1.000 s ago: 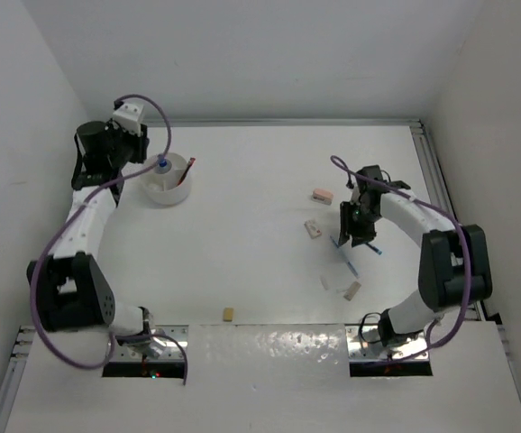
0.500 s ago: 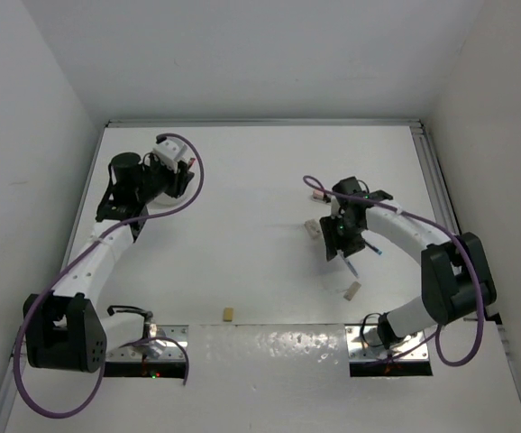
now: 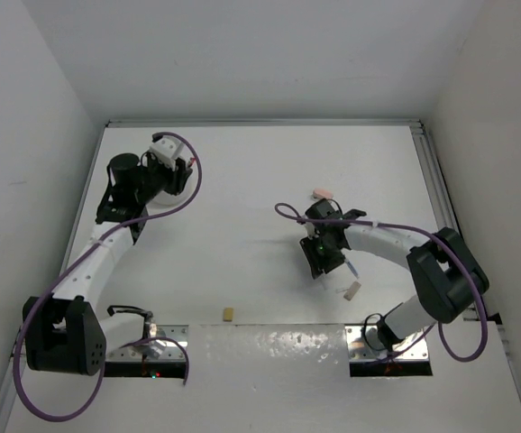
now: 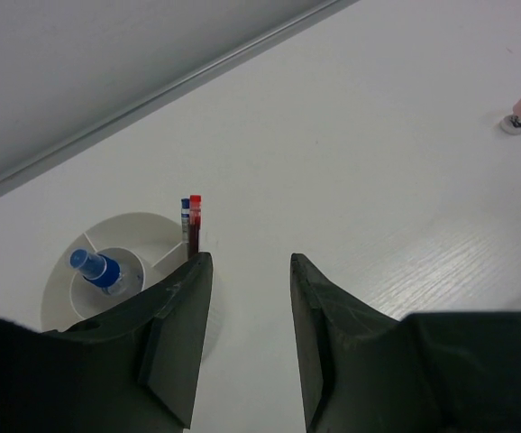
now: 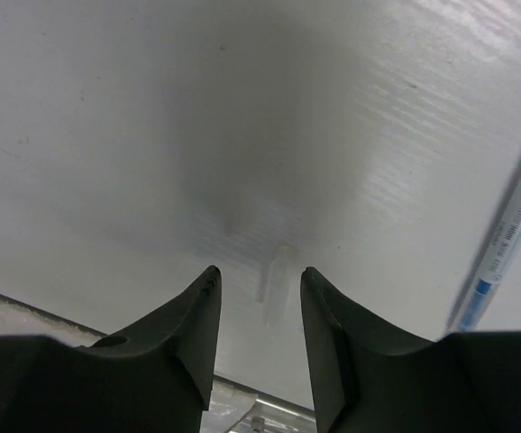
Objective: Sort the stationery into containers
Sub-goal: Pick up the pen cap from the center of the board.
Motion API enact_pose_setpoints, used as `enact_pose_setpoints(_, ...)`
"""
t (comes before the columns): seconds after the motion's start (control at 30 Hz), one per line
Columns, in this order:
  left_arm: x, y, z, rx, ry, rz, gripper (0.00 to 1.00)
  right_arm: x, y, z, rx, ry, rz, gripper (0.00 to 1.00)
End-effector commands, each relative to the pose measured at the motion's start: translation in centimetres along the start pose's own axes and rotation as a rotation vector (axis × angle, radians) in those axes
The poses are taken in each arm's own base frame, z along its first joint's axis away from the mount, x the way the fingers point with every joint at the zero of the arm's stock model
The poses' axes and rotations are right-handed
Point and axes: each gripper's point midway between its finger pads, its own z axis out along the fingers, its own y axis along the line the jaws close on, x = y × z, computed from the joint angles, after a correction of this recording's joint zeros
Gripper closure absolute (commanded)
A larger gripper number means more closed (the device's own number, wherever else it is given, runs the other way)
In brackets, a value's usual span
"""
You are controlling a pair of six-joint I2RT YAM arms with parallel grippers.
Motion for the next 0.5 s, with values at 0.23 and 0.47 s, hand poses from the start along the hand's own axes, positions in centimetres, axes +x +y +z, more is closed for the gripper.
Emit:
enact_pose_setpoints(0.23, -2.1, 0.3, -0.5, -0.033, -0.077, 0.020, 0.62, 1.6, -0.7, 1.1, 0.049, 0.047, 0.020, 0.61)
enact_pose_setpoints(0.47, -2.3, 0.4, -0.5, -0.040, -0.087, 0.024, 0.61, 3.2, -0.8, 1.3, 0.043, 0.072, 0.034, 0.65)
